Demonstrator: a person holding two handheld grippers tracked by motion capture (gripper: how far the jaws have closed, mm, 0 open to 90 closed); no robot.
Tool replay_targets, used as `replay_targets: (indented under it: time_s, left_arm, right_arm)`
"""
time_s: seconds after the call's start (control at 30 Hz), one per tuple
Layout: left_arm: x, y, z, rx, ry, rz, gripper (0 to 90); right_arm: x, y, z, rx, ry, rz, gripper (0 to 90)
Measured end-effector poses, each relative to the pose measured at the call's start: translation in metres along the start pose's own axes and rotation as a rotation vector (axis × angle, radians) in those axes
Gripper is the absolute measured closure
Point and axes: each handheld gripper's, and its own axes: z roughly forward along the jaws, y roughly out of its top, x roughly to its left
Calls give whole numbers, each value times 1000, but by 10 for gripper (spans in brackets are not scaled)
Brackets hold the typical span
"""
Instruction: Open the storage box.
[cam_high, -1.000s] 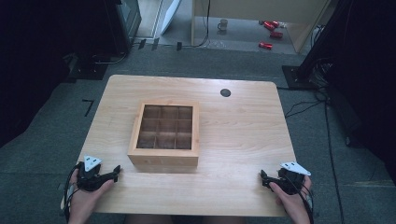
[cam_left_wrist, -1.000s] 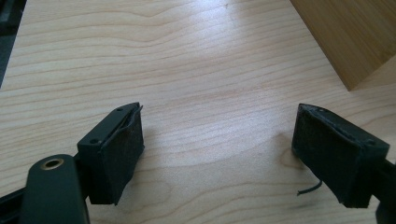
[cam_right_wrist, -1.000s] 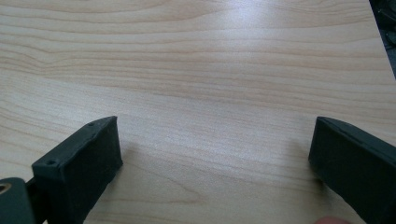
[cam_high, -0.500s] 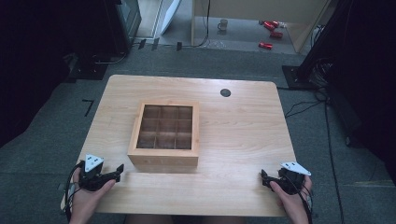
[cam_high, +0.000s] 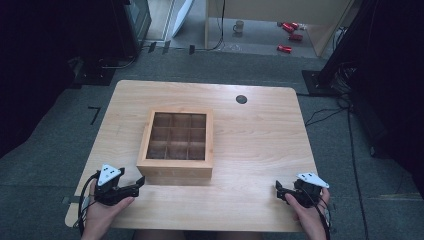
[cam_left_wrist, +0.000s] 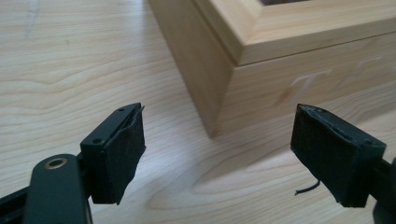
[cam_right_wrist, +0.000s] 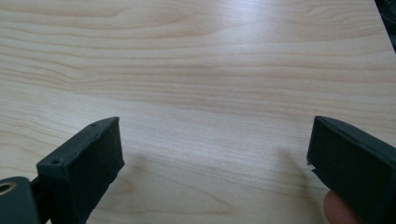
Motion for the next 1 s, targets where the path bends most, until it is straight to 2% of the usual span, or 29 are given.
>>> replay_targets:
  time_s: [0.1,0.23,0.3,0.33,0.4,0.43,0.57,0.73,0.8,0.87,1.0]
  left_arm:
    - [-4,3,1,-9,-16,1,213]
    - [-7,6,1,-12,-27,6,244]
    - [-9,8,1,-13,-35,6,262]
    - [-10,10,1,-17,-40,6,281]
    - [-10,11,2,-18,-42,5,304]
    - [-10,12,2,-19,-42,4,317]
    - [-10,13,4,-20,-37,7,348]
    - [-12,16,6,-16,-53,16,400]
    - [-13,17,6,-18,-58,18,409]
    - [-14,19,8,-14,-48,16,426]
    - [-12,19,9,-6,-48,3,447]
  right_arm:
    - [5,4,-3,-12,18,13,37]
    - [12,8,-7,-26,28,5,41]
    - [17,12,-9,-33,41,1,43]
    - [23,16,-12,-41,64,2,44]
    - [25,18,-13,-44,71,5,45]
    - [30,23,-16,-58,92,10,48]
    - [39,31,-18,-71,109,7,51]
    - [57,43,-21,-85,134,-19,53]
    - [59,44,-21,-88,137,-27,53]
    - [71,50,-22,-98,153,-42,54]
    - [80,54,-23,-105,166,-57,54]
